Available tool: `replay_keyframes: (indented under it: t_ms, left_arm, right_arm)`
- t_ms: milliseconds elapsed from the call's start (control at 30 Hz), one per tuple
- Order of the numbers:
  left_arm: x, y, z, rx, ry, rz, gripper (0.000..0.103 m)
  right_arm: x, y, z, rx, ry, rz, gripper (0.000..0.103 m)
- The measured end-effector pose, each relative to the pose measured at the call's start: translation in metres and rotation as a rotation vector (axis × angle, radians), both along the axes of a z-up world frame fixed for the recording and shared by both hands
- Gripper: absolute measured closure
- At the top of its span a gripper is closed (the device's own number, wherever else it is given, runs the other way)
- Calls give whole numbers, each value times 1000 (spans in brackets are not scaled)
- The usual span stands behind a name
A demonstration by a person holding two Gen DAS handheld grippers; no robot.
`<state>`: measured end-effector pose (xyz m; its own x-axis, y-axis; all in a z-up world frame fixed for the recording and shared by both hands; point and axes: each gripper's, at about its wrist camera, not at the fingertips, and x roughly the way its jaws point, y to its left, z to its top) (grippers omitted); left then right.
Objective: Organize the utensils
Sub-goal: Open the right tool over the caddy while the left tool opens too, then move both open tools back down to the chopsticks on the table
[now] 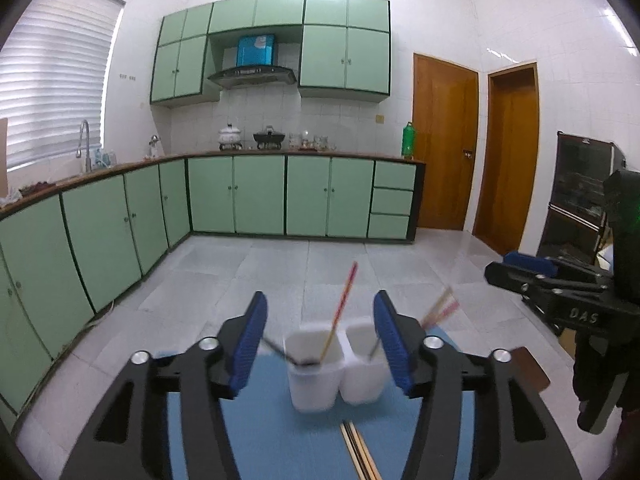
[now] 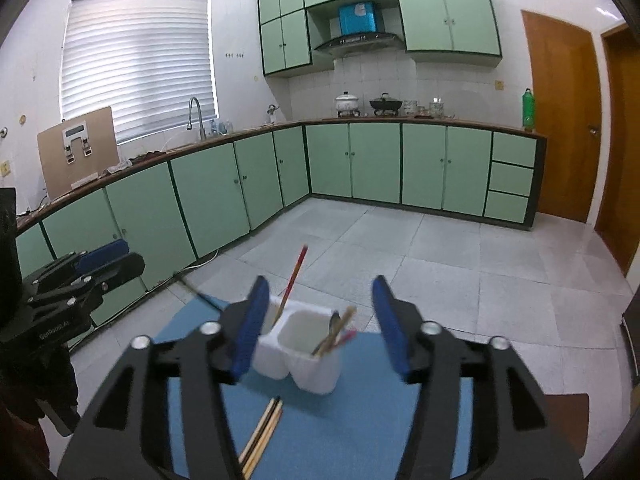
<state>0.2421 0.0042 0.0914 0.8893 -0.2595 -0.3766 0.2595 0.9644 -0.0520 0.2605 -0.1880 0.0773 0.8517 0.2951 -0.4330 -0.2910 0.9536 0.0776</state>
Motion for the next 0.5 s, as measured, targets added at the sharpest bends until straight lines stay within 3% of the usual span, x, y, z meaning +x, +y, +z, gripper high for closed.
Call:
replay_keyframes:
  t_ms: [167, 300, 500]
  left_arm:
    - [-36, 5, -40, -11, 93, 6, 30]
    - [-60, 7, -76, 1, 161, 23, 28]
    - [-88, 7, -135, 46, 290, 51, 26]
  right_arm:
    - [-43, -2, -36, 5, 41, -15, 18]
    - [-68, 3, -70, 2, 104, -30, 13]
    - [-98, 21, -122, -8, 199, -57, 13]
